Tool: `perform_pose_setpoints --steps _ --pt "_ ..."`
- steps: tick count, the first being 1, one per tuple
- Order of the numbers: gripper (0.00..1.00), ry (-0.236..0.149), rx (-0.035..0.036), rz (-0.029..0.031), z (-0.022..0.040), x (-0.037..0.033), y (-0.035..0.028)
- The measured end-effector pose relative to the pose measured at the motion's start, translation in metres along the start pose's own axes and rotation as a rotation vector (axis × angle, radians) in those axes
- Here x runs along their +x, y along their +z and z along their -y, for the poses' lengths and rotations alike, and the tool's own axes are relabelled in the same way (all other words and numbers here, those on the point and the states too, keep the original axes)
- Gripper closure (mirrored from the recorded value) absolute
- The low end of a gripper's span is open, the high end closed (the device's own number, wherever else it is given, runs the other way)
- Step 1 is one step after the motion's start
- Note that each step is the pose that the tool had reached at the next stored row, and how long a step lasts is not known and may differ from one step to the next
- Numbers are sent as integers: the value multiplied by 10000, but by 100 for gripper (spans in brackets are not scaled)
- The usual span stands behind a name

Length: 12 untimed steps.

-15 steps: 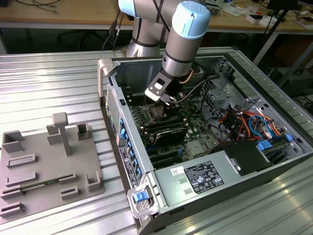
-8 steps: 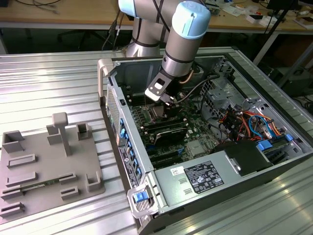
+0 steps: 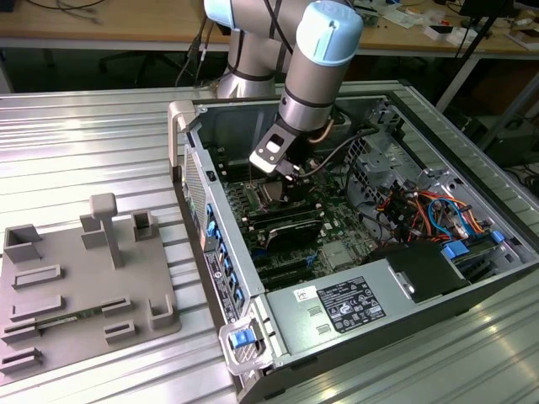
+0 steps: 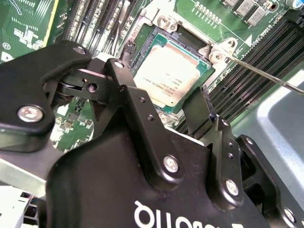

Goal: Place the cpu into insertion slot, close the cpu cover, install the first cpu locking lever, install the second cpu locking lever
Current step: 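Place the cpu into insertion slot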

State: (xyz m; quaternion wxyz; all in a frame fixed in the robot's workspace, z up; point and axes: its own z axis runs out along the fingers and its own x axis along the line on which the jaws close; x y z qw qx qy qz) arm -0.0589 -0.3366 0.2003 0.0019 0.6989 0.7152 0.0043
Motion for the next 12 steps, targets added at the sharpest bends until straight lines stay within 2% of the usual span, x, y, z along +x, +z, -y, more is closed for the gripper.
perform_pose_setpoints --steps 8,12 --pt "31 1 0 -12 0 6 -9" --pt "31 1 -2 -94 0 11 11"
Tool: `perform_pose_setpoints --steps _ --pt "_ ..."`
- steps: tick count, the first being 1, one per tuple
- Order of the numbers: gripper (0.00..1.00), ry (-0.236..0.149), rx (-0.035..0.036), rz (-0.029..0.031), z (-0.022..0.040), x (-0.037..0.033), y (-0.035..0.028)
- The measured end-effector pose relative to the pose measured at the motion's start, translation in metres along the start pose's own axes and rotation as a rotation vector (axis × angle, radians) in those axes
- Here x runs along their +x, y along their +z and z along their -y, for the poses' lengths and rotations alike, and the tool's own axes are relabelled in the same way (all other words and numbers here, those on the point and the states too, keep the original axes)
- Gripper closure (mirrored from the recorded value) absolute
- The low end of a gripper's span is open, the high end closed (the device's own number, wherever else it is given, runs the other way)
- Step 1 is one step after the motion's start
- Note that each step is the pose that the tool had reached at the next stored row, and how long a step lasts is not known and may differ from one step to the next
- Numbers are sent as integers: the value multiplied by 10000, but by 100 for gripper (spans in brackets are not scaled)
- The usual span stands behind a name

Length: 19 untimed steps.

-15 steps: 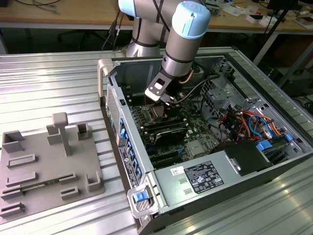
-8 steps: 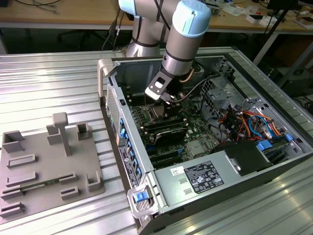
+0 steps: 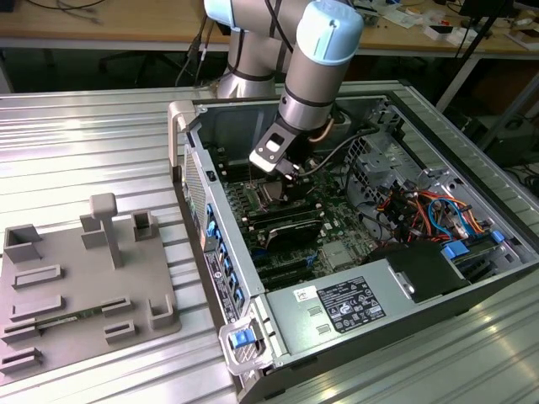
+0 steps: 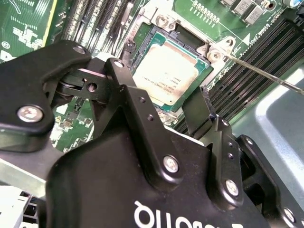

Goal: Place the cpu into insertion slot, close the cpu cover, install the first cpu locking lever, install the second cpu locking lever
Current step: 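Place the cpu into insertion slot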

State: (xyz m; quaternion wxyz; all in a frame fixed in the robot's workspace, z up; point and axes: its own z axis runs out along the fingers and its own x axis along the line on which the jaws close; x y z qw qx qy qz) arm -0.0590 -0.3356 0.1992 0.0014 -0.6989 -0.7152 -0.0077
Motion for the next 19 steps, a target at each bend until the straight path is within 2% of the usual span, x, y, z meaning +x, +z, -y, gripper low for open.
perform_pose_setpoints --steps 2,3,4,5,7,9,10,11,19 --pt "31 -5 0 -18 -1 7 11" --pt "31 -5 0 -10 0 11 11" --pt "31 -5 1 25 -1 22 10" --pt "31 -6 2 80 -1 32 9" --pt "31 -8 5 247 -2 55 7" --pt "31 -9 11 458 -2 79 6" --pt "31 -9 13 535 -2 85 6" --pt "31 -9 14 563 -2 88 7" --pt "29 -11 13 563 -3 117 7"
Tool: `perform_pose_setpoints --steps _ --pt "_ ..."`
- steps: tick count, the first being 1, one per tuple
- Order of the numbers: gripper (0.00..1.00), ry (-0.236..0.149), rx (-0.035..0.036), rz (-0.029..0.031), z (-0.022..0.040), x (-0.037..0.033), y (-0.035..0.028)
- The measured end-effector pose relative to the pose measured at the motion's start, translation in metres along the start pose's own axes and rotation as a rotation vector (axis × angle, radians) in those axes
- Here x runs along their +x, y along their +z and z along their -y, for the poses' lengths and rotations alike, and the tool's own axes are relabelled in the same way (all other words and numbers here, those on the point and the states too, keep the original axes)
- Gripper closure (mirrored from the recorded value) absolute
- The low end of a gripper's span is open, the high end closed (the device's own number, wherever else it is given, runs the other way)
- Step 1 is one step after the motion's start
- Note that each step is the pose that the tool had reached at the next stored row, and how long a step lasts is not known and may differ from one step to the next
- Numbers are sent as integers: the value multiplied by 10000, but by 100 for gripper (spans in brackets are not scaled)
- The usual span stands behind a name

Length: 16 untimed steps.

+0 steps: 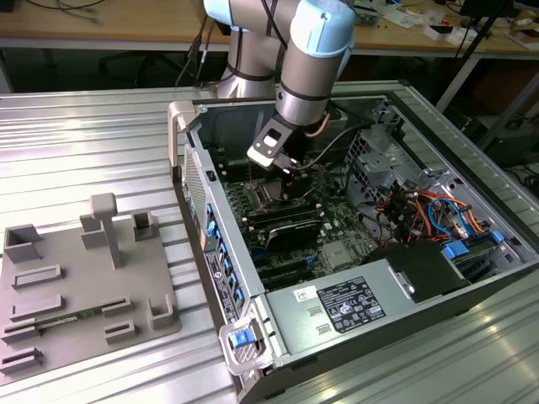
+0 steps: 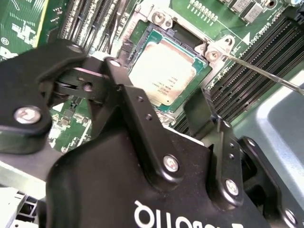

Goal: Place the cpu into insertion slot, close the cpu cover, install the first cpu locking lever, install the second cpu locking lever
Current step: 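Place the cpu into insertion slot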

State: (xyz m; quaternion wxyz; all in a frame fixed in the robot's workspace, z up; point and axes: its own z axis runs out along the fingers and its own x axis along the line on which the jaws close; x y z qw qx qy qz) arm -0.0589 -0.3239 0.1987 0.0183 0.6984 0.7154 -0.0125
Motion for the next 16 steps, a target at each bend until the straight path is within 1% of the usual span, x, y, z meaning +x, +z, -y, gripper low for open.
perform_pose_setpoints --steps 1,6,7,9,11,12,13,16 --pt "24 -1 1 1 0 0 0" --pt "24 1 1 1 0 1 2" --pt "32 1 1 1 0 1 3" --pt "32 1 1 1 0 1 3" --pt "32 1 1 1 1 -18 4" --pt "41 21 0 0 -2 -13 4" --pt "41 165 8 2 -17 -34 5" --pt "41 165 8 2 -17 -34 5"
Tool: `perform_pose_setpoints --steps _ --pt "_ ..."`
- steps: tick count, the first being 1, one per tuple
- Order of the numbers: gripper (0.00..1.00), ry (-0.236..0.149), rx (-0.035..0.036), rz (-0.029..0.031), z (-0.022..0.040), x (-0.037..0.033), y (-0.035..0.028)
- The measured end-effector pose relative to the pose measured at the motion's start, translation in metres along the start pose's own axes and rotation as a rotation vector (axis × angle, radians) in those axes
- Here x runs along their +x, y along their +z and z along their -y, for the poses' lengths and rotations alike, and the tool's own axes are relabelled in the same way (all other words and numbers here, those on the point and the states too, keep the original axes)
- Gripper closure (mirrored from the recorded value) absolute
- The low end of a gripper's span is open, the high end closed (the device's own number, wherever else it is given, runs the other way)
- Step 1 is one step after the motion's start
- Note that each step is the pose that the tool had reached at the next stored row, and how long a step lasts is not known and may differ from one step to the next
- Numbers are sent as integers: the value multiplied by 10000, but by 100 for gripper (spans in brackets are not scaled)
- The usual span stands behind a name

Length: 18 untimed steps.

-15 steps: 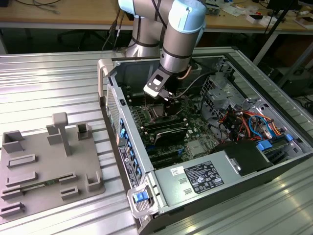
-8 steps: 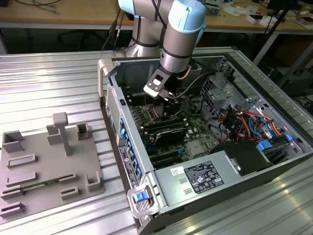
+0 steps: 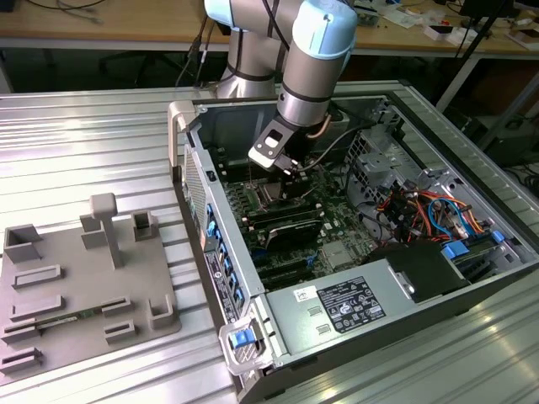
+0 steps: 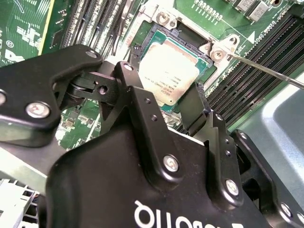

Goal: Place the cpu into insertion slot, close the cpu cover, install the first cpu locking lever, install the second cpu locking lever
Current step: 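Place the cpu into insertion slot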

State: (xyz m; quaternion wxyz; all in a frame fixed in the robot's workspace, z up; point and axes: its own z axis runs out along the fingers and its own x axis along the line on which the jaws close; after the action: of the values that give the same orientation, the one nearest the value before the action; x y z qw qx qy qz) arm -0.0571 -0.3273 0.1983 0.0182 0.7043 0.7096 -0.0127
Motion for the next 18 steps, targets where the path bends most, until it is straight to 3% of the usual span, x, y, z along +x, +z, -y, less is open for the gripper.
perform_pose_setpoints --steps 2,3,6,11,13,17,18 --pt "41 1 0 0 0 0 0" --pt "33 1 0 0 0 0 0" --pt "33 2 0 -1 0 0 0" --pt "33 2 2 4 -1 -2 -158" --pt "35 1 2 3 -2 -3 -188" --pt "54 2 2 3 -2 -3 -205" --pt "54 2 1 3 -2 -3 -205"
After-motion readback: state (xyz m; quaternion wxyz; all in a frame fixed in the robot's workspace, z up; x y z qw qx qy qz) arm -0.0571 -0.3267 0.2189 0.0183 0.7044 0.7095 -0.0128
